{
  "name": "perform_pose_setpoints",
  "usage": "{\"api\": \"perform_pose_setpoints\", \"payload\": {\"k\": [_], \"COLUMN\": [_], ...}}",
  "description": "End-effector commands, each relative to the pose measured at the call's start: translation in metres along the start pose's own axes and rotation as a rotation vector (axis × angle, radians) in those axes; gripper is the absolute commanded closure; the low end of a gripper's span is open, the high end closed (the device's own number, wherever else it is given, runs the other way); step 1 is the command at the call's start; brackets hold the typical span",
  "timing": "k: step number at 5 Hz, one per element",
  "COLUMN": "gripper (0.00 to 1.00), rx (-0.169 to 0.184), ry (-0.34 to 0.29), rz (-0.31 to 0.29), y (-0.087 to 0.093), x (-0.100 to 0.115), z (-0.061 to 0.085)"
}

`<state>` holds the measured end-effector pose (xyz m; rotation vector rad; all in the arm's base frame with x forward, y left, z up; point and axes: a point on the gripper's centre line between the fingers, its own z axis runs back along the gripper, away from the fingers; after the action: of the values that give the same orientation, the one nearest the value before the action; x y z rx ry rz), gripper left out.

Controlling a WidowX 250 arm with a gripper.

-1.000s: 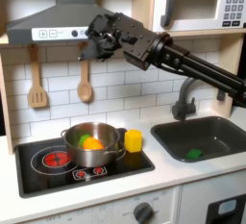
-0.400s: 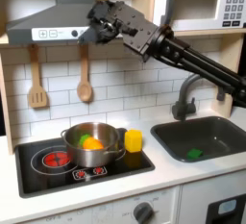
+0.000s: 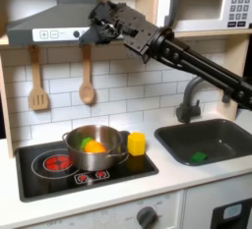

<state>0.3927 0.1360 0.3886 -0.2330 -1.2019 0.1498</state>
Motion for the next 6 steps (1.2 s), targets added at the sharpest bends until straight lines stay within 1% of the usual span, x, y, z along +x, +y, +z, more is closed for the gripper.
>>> {"api": "perform_pose_setpoints", "payload": {"k": [1, 3, 4, 5, 6], "gripper": [1.0, 1.0, 1.0, 1.0, 1.0], "rx": [0.027, 0.021, 0.037, 0.05, 0.04], "ry": [-0.01, -0.013, -0.018, -0.066, -0.095], "rz": [-0.002, 0.01, 0.021, 0.015, 0.021], "y": [0.004, -0.002, 0.002, 0.001, -0.003], "x": [0.007, 0.013, 0.014, 0.029, 0.035], "z": [-0.007, -0.011, -0.006, 0.001, 0.005]}}
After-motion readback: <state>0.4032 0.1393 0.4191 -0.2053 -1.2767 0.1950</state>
